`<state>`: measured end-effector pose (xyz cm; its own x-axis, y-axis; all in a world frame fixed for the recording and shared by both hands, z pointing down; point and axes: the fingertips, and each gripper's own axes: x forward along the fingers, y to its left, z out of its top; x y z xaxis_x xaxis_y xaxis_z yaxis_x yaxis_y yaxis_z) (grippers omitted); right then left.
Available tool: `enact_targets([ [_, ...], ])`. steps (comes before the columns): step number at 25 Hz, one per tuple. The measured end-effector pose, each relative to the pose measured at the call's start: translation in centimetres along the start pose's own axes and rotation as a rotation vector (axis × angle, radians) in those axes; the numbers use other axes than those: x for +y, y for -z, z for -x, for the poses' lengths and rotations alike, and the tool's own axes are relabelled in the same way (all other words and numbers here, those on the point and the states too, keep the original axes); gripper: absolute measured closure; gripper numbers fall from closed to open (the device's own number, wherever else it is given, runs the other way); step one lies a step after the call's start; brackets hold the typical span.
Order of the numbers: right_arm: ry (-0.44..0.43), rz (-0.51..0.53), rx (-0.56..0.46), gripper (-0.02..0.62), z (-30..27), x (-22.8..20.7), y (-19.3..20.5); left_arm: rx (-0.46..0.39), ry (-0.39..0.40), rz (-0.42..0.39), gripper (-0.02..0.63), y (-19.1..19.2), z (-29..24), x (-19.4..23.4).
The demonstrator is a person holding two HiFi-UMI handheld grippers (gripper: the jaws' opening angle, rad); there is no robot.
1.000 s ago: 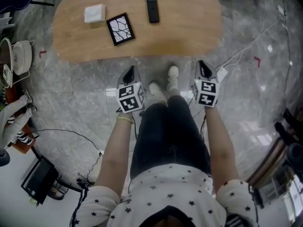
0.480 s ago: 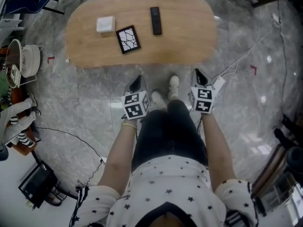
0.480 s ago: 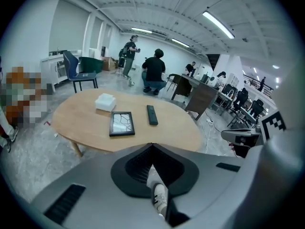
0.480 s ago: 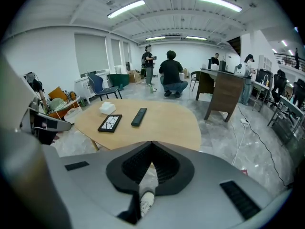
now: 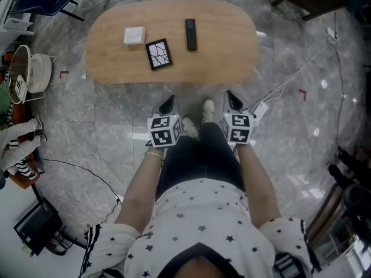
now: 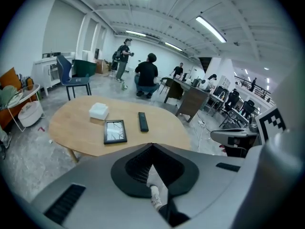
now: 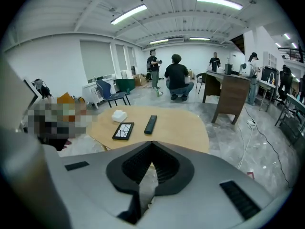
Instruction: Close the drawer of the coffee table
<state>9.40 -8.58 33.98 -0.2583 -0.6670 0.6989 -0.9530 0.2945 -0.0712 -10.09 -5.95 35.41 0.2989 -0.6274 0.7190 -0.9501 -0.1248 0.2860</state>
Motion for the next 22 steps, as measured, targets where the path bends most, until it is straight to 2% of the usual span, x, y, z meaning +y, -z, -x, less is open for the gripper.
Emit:
enact_targets([
  [9, -0.082, 0.045, -0.001, 0.586, 2.8, 2.9, -1.6, -0.014, 0.044, 0.024, 0.6, -1.0, 3.1, -1.8],
  [22, -0.167, 0.072, -0.047, 0.586, 6.1, 5.2, -3.9, -0.058, 0.078, -0.002, 0.6, -3.1, 6.8, -4.0],
])
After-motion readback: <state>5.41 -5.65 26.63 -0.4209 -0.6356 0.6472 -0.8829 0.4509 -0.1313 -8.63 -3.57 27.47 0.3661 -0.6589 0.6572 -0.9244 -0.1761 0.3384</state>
